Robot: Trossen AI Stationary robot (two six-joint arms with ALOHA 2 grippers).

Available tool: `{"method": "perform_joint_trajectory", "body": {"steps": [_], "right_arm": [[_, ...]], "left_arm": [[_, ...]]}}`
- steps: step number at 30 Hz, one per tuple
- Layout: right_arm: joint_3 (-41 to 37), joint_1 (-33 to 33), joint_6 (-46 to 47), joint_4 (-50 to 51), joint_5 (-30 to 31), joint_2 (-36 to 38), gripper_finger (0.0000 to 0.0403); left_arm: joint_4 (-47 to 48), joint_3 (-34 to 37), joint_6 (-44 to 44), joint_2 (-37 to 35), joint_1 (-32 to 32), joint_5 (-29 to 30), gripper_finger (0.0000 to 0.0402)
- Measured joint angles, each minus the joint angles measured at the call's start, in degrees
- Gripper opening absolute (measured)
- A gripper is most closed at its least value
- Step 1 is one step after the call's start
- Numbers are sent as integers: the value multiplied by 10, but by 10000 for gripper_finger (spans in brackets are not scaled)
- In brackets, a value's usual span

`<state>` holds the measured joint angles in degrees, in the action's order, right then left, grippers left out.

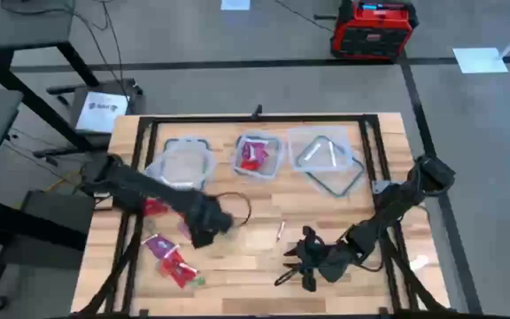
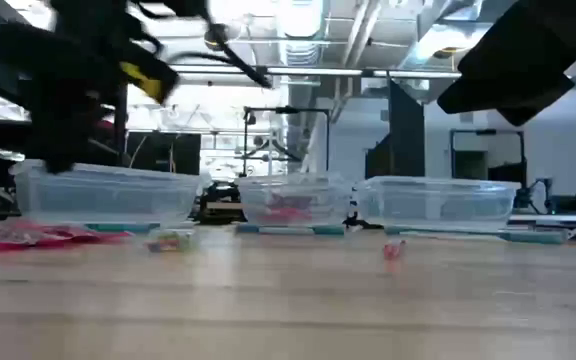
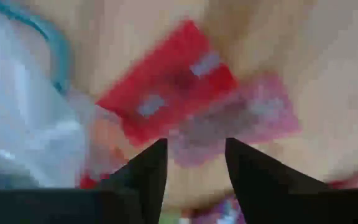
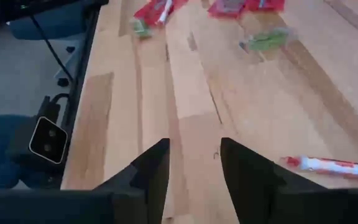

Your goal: Sort candy

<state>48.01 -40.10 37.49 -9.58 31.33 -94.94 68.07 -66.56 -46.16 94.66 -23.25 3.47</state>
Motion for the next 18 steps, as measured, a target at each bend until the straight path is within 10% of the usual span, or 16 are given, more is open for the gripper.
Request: {"method": "perform_joint_trajectory", "body": {"steps": [18], "right_arm": [[0, 5, -4, 1, 2, 0, 132]], "left_arm": [[13, 119, -230, -37, -145, -83, 148]]}}
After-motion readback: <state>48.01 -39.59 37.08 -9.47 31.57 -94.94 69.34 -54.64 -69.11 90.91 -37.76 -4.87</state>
